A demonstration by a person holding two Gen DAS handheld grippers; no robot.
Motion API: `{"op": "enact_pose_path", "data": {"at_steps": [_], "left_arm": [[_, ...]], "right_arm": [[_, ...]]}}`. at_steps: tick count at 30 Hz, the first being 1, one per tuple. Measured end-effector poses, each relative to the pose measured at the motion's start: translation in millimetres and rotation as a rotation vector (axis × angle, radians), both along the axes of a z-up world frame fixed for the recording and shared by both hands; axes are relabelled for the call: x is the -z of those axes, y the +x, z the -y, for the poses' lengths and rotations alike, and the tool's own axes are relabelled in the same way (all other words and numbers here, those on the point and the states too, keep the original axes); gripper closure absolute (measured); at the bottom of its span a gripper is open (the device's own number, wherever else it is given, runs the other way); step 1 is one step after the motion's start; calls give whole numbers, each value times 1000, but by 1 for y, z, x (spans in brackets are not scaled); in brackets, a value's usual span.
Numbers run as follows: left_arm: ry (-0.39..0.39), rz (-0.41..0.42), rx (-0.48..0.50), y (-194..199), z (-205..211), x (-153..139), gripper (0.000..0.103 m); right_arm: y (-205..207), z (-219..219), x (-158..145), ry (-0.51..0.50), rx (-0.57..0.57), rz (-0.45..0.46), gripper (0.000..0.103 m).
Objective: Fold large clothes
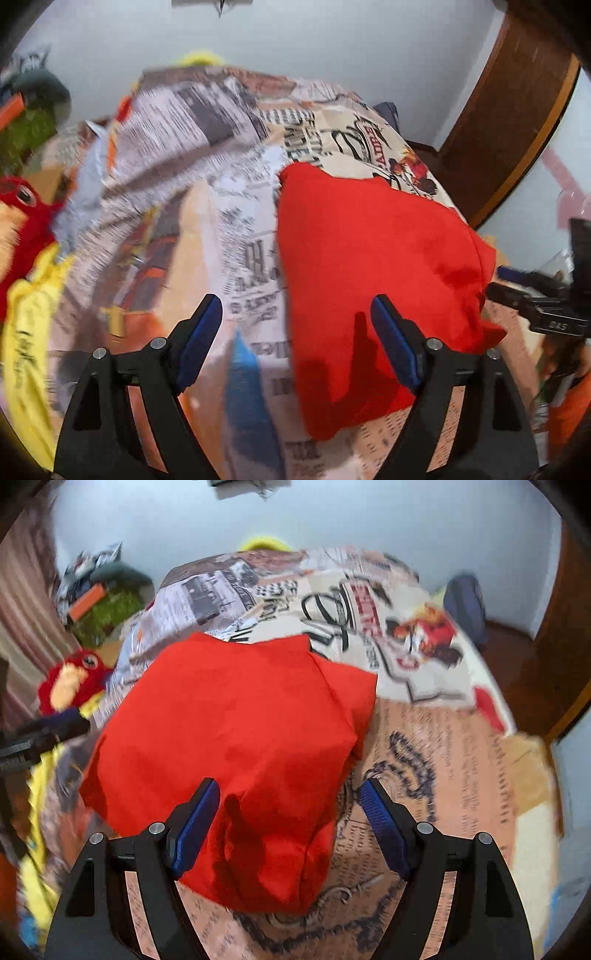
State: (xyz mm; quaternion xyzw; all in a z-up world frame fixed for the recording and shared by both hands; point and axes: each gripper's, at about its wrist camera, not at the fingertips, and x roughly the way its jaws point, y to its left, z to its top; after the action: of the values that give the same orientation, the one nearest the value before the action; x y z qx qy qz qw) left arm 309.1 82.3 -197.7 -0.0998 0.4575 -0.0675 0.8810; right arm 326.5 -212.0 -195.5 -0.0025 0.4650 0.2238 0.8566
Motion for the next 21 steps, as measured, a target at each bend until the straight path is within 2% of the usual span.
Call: {"op": "enact_pose_path", "data": {"at_steps": [5,9,14,21], "left_arm": [[-157,-96,15,24,-4,31,20],[-290,-146,29,42,-9,47,20],[-381,-200,29,62,-11,63,20],[-484,-256,43,83,-9,79,19]], "right_arm": [[32,15,38,138,46,-192,27],[51,20,58,265,19,-281,27],[71,7,69,352,-27,-333,24],[86,-14,67,383,-96,-326,27]]}}
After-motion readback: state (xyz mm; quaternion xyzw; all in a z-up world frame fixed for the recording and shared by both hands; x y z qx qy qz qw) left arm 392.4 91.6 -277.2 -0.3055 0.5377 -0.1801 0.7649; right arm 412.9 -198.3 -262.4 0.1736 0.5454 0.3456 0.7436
